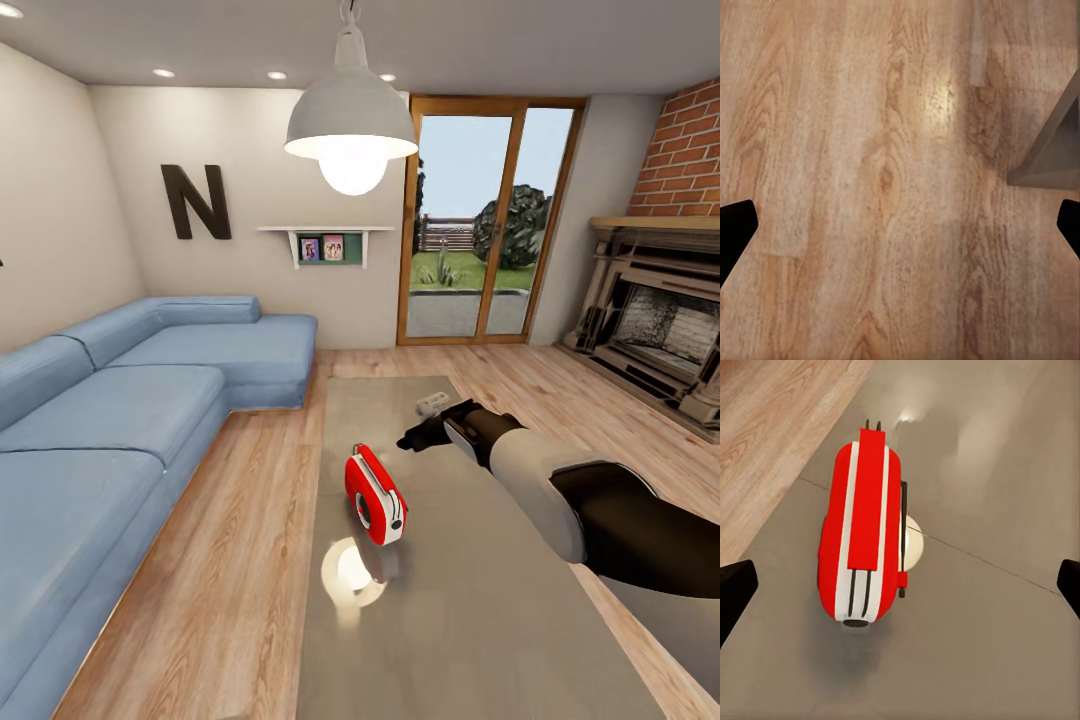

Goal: Turn on the radio receiver that's on the table in the living room.

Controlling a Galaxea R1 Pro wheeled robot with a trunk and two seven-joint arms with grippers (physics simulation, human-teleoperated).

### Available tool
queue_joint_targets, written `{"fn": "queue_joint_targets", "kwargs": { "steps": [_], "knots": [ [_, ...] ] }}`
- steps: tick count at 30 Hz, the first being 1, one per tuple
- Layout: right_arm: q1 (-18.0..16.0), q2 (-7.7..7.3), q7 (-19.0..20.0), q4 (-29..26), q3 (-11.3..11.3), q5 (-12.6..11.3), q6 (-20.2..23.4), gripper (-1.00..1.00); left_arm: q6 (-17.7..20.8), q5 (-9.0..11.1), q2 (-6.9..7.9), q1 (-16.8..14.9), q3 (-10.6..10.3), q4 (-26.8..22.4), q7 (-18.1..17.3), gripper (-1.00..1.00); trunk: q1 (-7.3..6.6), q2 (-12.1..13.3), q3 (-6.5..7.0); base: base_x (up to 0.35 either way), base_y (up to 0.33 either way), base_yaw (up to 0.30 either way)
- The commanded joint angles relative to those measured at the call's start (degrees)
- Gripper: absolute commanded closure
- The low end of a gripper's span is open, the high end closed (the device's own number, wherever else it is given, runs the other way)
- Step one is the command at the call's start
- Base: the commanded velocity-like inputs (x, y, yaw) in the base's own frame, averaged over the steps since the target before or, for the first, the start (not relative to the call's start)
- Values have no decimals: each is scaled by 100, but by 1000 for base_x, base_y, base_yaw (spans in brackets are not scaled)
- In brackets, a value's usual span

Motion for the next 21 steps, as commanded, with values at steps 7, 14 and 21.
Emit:
{"fn": "queue_joint_targets", "kwargs": {
  "steps": [7, 14, 21],
  "knots": [
    [0, 0, 0, 0, 0, -6, -2, -100, 2, 2, 2, 0, 0, 0, 0, -100, 0, 0, 0, 0, 0, 0],
    [0, 4, -42, -12, -14, -36, 10, -100, 23, 24, -20, -1, -7, 0, -15, -100, 0, 0, 0, 0, 0, 0],
    [0, 8, -62, -17, -39, -57, 23, -100, 18, 32, -24, 0, -1, 0, -17, -100, 110, -201, -90, 0, 0, 0]
  ]
}}
